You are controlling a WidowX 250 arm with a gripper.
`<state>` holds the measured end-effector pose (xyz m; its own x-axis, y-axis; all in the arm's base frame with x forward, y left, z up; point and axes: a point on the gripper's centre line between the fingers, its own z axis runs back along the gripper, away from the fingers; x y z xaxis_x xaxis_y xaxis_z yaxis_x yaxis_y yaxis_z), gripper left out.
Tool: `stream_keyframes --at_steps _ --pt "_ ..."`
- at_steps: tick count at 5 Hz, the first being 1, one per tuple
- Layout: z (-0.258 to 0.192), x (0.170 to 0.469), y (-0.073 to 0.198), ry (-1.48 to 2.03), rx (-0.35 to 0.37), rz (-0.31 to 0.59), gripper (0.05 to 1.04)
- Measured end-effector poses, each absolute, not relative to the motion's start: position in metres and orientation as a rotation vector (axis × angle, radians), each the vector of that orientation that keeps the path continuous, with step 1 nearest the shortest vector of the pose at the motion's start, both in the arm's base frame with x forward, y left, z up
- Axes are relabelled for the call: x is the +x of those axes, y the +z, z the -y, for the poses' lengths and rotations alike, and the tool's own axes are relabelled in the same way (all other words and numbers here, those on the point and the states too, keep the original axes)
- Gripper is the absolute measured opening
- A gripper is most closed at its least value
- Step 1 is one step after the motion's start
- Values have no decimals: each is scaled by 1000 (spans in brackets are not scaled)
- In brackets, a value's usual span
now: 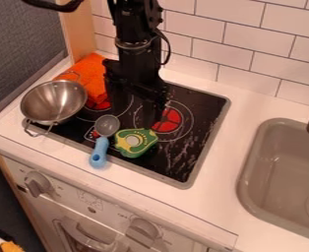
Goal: Move the silver pan to the right side edge of the stove
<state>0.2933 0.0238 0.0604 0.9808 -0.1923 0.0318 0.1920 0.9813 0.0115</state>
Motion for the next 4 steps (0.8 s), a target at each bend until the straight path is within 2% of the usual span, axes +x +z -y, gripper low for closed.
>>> stream_keyframes --at_steps 1,3,4 --pt "-23 291 51 -197 2 0 1001" --pt "-85 299 53 -78 24 -6 1001" --pt "-118 302 56 -31 71 6 1001"
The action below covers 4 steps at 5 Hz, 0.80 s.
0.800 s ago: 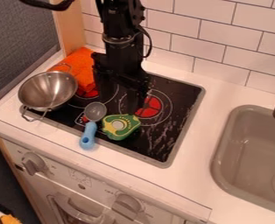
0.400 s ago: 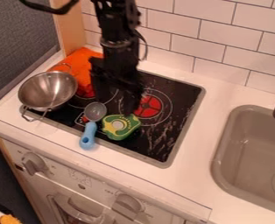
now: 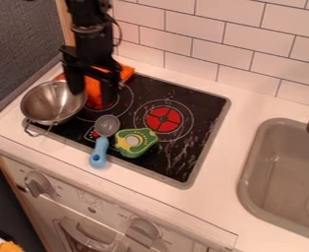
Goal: Move the silver pan to the right side edge of the stove
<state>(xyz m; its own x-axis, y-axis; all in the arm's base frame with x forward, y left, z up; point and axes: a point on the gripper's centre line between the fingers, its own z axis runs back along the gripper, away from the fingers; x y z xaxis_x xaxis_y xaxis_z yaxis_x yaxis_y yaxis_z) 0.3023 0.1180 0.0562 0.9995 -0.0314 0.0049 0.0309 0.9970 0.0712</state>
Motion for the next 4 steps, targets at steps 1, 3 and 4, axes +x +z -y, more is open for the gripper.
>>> stream_keyframes --at_steps 1,3,4 --pt "-130 300 39 4 73 -39 1001" --pt "-121 299 20 20 46 -62 948" --pt "-123 300 20 15 57 -56 642"
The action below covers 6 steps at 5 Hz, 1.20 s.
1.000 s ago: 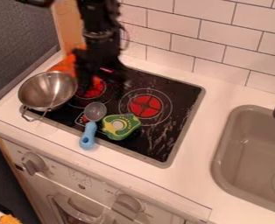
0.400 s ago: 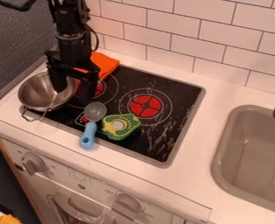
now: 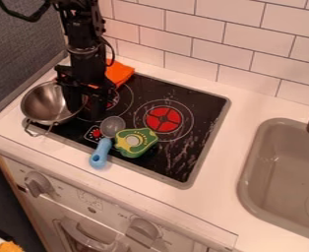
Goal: Move the silver pan to the right side edge of the stove
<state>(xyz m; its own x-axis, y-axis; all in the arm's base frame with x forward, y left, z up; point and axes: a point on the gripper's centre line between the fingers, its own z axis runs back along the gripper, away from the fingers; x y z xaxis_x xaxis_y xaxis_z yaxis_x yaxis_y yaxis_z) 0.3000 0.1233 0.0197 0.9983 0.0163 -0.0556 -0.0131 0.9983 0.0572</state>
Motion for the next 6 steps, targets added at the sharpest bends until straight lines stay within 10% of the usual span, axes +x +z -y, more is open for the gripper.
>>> stream_keyframes --at_steps 2,6 --pt "-124 299 21 6 57 -63 185" --pt "-10 325 98 -175 192 69 70"
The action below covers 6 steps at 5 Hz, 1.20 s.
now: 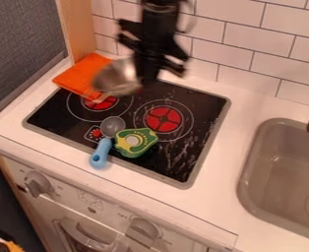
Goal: Move the silver pan to the right side edge of the stove
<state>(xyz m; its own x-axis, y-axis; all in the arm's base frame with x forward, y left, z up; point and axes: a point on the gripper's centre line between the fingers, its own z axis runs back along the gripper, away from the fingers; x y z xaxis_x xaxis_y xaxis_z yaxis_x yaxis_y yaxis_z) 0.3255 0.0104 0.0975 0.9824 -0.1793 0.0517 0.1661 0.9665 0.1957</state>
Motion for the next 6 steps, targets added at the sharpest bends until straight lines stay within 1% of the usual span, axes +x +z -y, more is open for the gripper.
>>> stream_keyframes --at_steps 1,2,3,4,5,6 --pt "32 346 81 -283 180 59 70" --pt "55 363 61 -344 165 40 70" --pt "58 375 45 -348 173 7 70" --pt "59 377 43 -358 181 -6 108" --pt "62 376 43 -374 158 -11 272" --pt "63 371 49 -365 138 3 568"
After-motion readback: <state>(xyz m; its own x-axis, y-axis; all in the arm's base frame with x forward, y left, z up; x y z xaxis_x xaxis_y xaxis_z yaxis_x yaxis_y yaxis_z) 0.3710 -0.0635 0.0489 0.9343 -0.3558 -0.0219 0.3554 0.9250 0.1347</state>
